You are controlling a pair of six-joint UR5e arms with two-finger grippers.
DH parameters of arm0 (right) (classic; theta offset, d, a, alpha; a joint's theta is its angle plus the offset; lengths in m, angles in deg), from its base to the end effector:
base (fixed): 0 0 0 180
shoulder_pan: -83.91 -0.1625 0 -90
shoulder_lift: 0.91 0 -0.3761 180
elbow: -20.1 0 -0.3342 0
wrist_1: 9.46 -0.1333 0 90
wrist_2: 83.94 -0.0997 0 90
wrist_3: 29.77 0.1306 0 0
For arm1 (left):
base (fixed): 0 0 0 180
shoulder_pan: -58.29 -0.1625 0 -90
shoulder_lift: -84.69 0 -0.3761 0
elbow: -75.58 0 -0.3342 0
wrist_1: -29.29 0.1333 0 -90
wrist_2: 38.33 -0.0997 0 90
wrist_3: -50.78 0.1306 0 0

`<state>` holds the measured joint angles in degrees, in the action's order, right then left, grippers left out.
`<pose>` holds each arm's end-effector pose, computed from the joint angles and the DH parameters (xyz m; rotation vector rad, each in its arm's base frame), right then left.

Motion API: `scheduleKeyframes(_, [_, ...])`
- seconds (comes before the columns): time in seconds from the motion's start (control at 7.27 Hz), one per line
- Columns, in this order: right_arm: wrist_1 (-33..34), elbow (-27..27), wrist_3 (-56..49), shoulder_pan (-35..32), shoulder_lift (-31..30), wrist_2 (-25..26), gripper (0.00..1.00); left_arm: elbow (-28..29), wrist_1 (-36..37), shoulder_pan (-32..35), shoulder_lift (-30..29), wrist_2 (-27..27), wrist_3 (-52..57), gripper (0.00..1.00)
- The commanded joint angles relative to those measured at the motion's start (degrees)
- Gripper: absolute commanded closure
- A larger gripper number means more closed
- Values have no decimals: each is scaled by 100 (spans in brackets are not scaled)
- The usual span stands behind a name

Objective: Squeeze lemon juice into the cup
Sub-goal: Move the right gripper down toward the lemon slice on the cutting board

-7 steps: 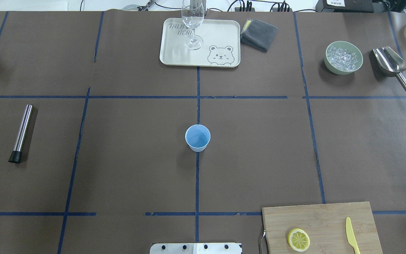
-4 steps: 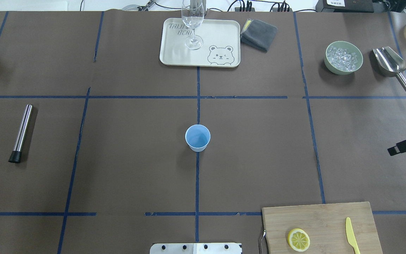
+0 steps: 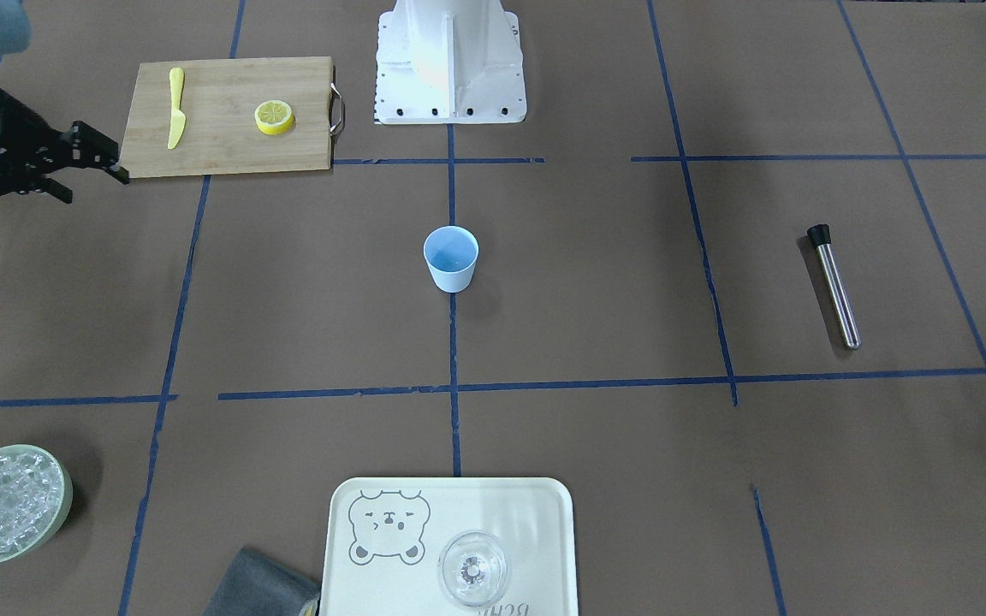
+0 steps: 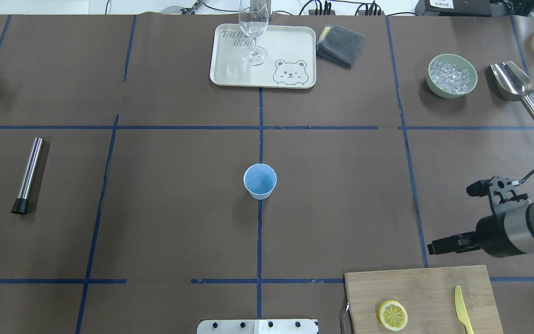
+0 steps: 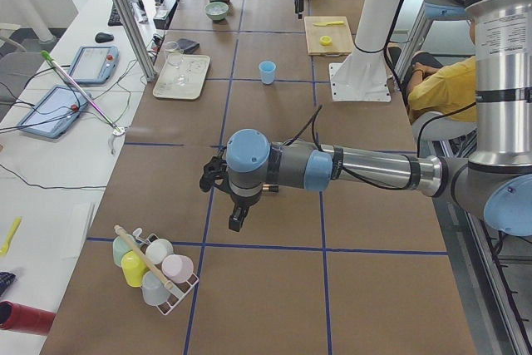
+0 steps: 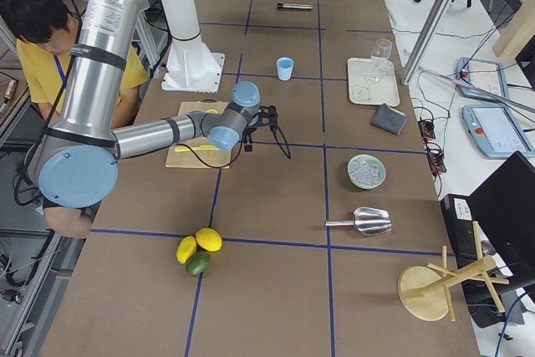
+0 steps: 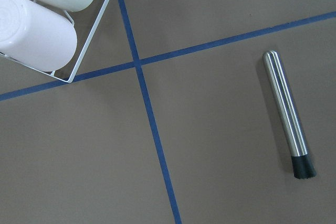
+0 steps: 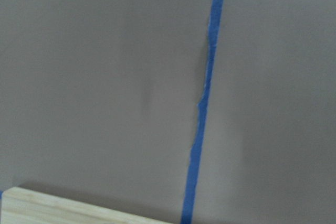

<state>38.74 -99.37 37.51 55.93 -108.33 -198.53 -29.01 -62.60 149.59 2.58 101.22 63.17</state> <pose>-0.2888 -0.2428 0.4411 0.0373 -1.0046 -0.1177 -0.0428 -0.3907 0.5649 0.2429 0.8424 0.2459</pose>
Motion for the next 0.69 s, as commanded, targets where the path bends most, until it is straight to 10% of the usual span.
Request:
scheduleKeyframes(0.0, [31, -461, 1299, 1272, -60, 1057, 0, 8, -249, -85, -7, 37, 0, 0])
scheduleKeyframes(0.55, [1577, -1131, 2384, 3217, 80, 3280, 0, 17, -268, -121, -7, 283, -44, 0])
